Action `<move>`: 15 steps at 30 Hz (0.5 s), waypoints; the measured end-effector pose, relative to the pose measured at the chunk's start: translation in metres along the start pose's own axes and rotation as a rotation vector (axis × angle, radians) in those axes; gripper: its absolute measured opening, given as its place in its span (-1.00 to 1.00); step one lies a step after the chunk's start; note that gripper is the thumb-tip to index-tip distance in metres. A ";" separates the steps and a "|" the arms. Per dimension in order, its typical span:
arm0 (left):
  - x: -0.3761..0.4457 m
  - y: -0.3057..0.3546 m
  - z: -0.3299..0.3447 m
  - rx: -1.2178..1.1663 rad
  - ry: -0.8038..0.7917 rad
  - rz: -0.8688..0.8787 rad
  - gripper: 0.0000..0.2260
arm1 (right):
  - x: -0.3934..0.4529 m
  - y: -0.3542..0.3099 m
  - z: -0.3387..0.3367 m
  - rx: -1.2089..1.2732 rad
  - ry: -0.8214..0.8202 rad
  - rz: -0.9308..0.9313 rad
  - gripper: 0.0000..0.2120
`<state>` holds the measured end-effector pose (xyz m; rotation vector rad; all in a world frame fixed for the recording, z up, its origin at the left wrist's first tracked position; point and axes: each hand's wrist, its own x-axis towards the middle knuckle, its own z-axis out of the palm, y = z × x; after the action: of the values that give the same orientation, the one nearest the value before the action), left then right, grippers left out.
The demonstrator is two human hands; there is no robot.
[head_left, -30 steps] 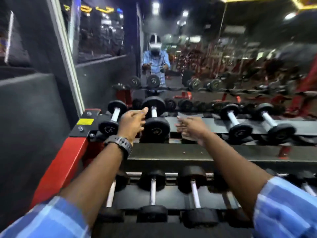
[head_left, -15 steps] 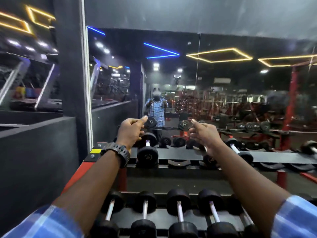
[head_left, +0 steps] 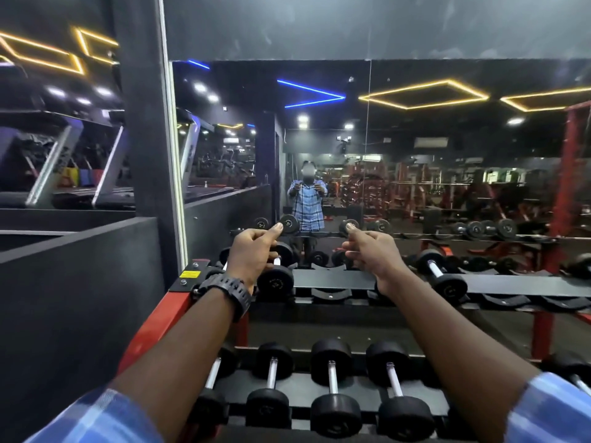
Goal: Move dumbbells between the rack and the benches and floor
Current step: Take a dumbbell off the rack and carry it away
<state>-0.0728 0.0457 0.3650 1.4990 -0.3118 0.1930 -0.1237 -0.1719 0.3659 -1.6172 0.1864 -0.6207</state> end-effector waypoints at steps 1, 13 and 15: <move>0.001 -0.001 -0.003 0.000 0.004 0.000 -0.70 | 0.003 0.001 0.002 0.001 -0.006 -0.004 -0.64; 0.080 -0.066 -0.018 -0.102 -0.012 -0.195 -0.71 | 0.088 0.058 0.092 -0.047 -0.060 0.087 -0.74; 0.102 -0.086 -0.016 -0.161 -0.017 -0.268 -0.66 | 0.109 0.065 0.105 -0.067 -0.055 0.102 -0.72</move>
<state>0.0520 0.0490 0.3156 1.3676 -0.1341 -0.0577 0.0343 -0.1418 0.3317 -1.6761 0.2496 -0.4962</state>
